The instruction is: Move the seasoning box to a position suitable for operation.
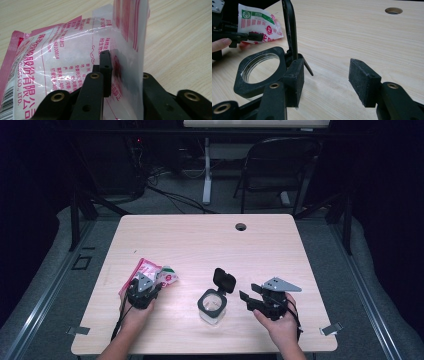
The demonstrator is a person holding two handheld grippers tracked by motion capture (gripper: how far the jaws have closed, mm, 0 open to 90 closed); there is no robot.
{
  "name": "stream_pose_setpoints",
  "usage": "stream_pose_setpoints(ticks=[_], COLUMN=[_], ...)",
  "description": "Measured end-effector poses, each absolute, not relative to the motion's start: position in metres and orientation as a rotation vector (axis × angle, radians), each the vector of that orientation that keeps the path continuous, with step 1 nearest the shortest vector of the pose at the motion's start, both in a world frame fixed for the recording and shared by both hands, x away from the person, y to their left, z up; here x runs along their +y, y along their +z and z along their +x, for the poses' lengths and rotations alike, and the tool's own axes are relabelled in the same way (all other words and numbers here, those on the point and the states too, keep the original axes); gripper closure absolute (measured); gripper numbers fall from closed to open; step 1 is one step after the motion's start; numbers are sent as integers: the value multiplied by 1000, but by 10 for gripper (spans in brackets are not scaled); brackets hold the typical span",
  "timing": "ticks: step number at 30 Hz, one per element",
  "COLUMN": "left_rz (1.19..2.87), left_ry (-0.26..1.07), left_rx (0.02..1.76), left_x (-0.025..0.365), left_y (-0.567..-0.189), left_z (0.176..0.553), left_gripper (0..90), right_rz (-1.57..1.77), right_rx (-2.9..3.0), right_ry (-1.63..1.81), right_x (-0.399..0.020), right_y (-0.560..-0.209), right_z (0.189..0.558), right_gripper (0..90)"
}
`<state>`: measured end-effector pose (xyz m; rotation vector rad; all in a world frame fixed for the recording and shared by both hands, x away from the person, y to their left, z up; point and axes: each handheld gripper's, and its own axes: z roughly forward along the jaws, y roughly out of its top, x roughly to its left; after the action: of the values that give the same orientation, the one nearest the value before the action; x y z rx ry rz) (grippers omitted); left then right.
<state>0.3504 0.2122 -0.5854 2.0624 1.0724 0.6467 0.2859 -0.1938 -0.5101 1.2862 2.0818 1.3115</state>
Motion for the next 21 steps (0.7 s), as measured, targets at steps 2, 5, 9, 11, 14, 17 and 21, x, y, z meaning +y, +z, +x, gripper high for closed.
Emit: stream_pose_setpoints(ticks=[2, 5, 9, 11, 14, 17, 21], left_rz=[2061, 2049, 2034, 2034, 2027, 2015, 2014], left_ry=[646, 628, 610, 609, 614, 615, 615], left_rx=[1071, 1074, 1078, 1073, 1070, 1070, 1090], left_x=[213, 214, 217, 217, 218, 219, 219], left_y=[-585, -584, -582, -581, -579, -577, -575], left_z=[351, 351, 352, 352, 352, 352, 351], left_gripper=[865, 886, 900, 900, 900, 900, 900], right_rz=[1286, 1286, 1289, 1290, 1291, 1294, 1291], right_rx=[2082, 2082, 2084, 2083, 2083, 2076, 2069], right_ry=[1312, 1315, 1313, 1313, 1311, 1316, 1321], right_x=[-194, -194, -194, -195, -195, -196, -196], right_y=[-511, -511, -511, -511, -512, -511, -512], right_z=[286, 286, 286, 286, 286, 286, 286], right_gripper=[459, 459, 458, 458, 458, 459, 458])
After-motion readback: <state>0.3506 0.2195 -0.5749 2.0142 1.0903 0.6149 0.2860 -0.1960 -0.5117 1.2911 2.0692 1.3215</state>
